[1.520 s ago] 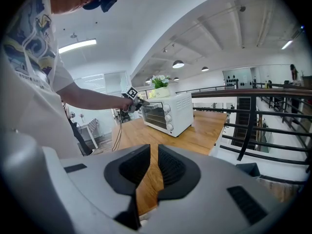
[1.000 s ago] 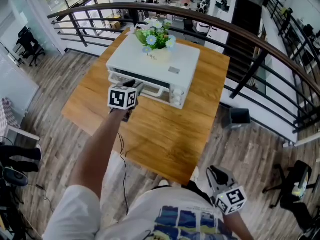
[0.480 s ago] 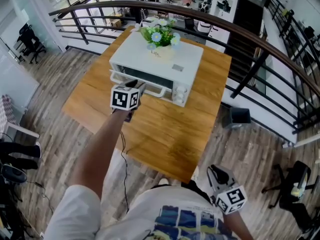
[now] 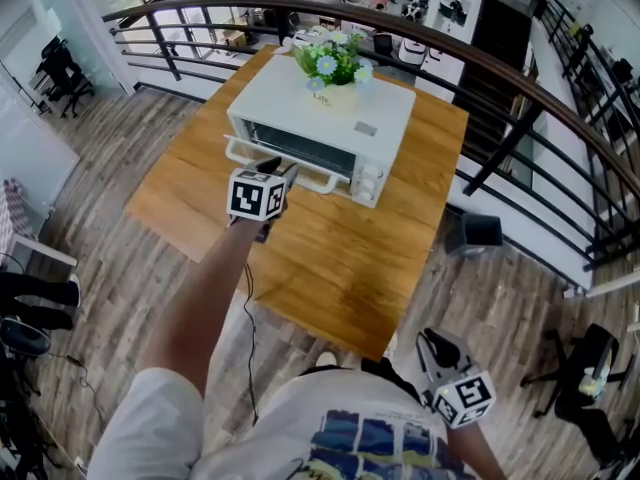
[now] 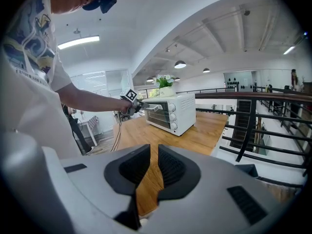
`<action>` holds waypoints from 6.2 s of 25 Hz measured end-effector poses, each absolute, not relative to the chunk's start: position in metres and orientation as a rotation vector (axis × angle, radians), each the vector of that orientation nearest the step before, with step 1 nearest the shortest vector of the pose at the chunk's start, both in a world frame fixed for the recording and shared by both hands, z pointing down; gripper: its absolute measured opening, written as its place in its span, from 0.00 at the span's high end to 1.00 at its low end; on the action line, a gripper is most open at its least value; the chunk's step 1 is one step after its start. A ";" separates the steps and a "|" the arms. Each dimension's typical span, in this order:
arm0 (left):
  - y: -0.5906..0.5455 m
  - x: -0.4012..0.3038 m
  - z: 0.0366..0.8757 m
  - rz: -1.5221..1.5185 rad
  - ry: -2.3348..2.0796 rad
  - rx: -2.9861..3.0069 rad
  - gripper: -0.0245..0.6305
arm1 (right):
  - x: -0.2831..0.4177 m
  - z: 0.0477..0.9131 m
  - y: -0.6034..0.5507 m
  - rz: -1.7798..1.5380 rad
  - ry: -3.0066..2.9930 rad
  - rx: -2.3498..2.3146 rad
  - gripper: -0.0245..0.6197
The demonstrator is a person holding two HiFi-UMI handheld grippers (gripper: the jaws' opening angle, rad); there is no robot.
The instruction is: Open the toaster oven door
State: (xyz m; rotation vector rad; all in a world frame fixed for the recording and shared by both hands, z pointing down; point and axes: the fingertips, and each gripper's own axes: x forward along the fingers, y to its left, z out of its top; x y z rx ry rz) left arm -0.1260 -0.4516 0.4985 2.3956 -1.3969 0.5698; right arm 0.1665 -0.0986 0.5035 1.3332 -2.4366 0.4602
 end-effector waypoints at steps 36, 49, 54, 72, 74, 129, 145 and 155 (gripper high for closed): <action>-0.395 -0.147 0.540 0.599 -1.408 2.368 0.73 | 0.148 0.507 -0.056 0.424 -2.402 1.305 0.89; -0.381 -0.155 0.556 0.607 -1.412 2.355 0.73 | 0.141 0.511 -0.055 0.424 -2.403 1.287 0.89; -0.376 -0.156 0.565 0.617 -1.406 2.347 0.73 | 0.141 0.510 -0.056 0.418 -2.406 1.287 0.89; -0.360 -0.164 0.595 0.648 -1.400 2.327 0.73 | 0.137 0.513 -0.054 0.435 -2.389 1.279 0.89; -0.358 -0.165 0.599 0.650 -1.402 2.325 0.73 | 0.137 0.514 -0.053 0.433 -2.390 1.279 0.89; -0.336 -0.174 0.691 0.655 -1.407 2.318 0.73 | 0.140 0.522 -0.064 0.442 -2.302 1.245 0.90; -0.335 -0.176 0.709 0.597 -1.441 2.356 0.73 | 0.137 0.528 -0.064 0.501 -2.226 1.215 0.90; -0.337 -0.176 0.710 0.598 -1.444 2.360 0.73 | 0.129 0.528 -0.074 0.507 -2.256 1.215 0.90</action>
